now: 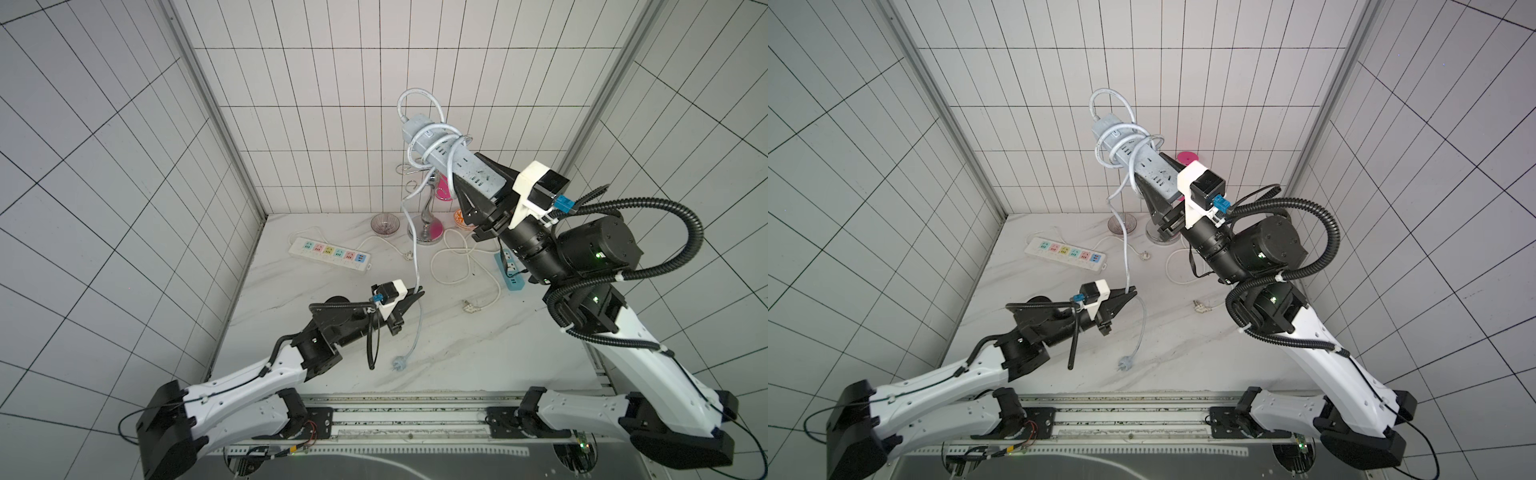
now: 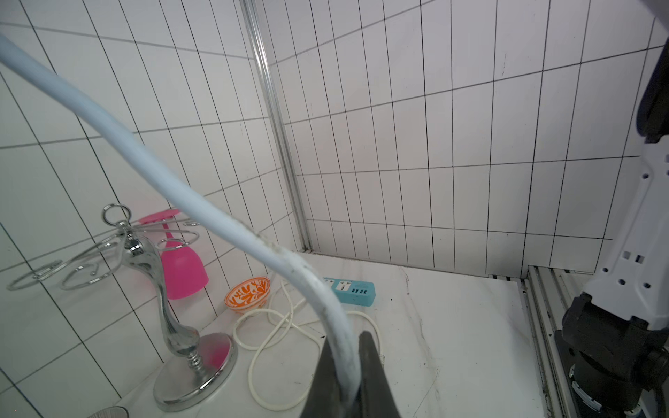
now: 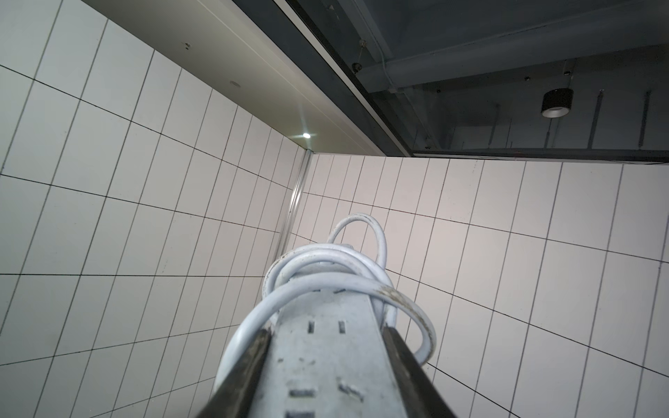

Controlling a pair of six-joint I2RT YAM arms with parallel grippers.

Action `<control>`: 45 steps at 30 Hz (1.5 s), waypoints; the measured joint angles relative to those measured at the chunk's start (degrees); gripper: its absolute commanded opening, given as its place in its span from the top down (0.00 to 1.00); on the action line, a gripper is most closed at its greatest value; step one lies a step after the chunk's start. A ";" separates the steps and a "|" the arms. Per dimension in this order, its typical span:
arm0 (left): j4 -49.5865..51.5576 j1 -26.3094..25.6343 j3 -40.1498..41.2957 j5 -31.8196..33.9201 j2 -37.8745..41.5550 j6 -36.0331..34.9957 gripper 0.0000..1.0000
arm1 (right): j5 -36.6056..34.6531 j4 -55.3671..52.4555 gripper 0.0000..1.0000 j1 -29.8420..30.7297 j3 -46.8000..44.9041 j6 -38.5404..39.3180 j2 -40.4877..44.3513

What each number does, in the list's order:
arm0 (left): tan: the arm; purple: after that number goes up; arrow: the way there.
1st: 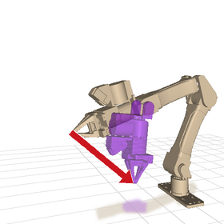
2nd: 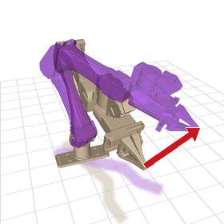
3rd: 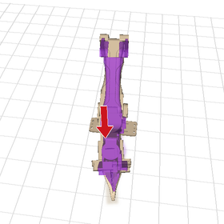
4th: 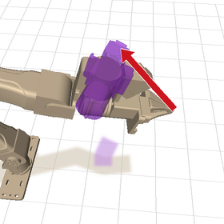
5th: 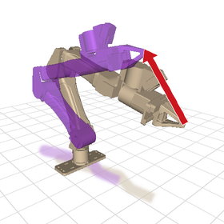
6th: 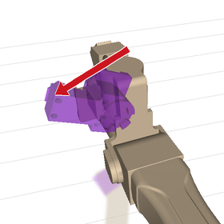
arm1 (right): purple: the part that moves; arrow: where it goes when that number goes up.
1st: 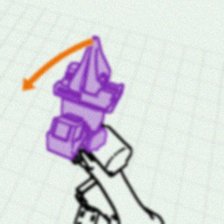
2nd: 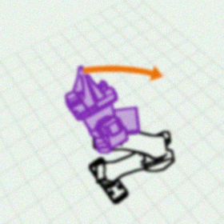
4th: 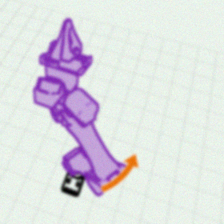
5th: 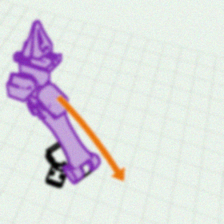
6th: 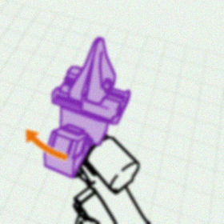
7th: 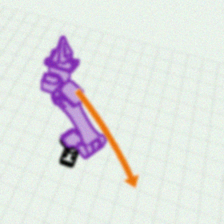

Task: Wrap the cord around the power strip
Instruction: Wrap the power cord around the power strip.

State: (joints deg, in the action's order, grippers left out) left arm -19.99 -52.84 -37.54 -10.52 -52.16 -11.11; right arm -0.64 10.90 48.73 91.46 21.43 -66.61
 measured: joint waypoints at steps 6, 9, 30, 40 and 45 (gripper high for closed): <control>18.14 0.00 -13.09 2.89 10.62 -7.08 1.00 | -3.91 -7.23 1.00 -0.81 3.41 7.23 -3.72; 25.66 0.00 -21.62 2.71 10.58 -10.56 1.00 | -3.50 -12.87 1.00 -2.23 6.19 8.85 -6.62; 60.17 0.02 -56.61 -4.85 2.67 -27.91 1.00 | 9.79 -33.59 1.00 -9.16 13.11 8.79 -11.93; 69.61 0.00 -77.26 -3.08 -11.69 -43.30 1.00 | 25.73 -48.06 1.00 -10.86 19.19 7.13 -11.82; 71.23 0.00 -83.23 -1.05 -15.34 -50.58 1.00 | 31.39 -52.61 1.00 -10.86 19.41 6.80 -10.69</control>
State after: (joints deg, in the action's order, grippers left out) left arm 51.24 -52.84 -120.77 -11.57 -67.51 -61.69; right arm 30.74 -41.71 37.87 110.87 28.23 -77.30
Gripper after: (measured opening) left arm 0.066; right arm 0.451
